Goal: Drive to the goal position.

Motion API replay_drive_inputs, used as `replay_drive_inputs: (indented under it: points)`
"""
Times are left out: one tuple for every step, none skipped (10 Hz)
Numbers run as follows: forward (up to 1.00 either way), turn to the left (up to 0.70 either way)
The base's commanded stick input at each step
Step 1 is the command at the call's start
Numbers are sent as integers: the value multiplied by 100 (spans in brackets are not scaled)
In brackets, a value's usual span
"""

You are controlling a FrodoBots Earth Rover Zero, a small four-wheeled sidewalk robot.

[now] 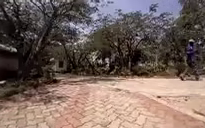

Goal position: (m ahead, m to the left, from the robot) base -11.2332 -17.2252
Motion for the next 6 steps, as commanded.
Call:
replay_drive_inputs:
  points:
    - [70,0]
    - [70,0]
    - [70,0]
    - [70,0]
    - [70,0]
    - [70,0]
